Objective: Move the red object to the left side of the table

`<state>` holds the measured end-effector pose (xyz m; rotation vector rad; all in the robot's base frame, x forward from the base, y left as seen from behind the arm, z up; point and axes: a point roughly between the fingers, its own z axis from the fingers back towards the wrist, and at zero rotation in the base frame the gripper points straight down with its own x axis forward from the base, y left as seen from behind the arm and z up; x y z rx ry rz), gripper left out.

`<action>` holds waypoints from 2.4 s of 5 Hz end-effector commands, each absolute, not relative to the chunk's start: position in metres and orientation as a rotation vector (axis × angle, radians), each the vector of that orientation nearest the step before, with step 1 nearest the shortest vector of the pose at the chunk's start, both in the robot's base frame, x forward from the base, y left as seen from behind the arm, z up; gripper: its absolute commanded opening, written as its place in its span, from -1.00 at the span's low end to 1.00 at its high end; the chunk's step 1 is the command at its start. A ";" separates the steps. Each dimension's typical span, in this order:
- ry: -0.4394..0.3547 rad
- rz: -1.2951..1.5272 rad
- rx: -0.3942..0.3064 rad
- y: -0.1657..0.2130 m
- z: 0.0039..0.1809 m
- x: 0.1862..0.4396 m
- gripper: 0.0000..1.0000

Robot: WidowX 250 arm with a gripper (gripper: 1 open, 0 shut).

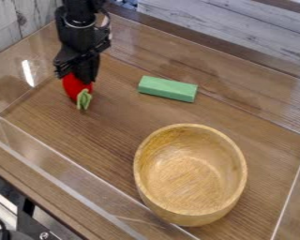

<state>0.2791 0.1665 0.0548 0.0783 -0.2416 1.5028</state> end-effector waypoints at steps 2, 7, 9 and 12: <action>-0.287 1.509 0.091 0.177 0.078 0.279 1.00; -0.268 1.450 0.124 0.180 0.114 0.287 1.00; -0.266 1.352 0.116 0.176 0.112 0.298 1.00; -0.264 1.172 0.100 0.177 0.121 0.297 1.00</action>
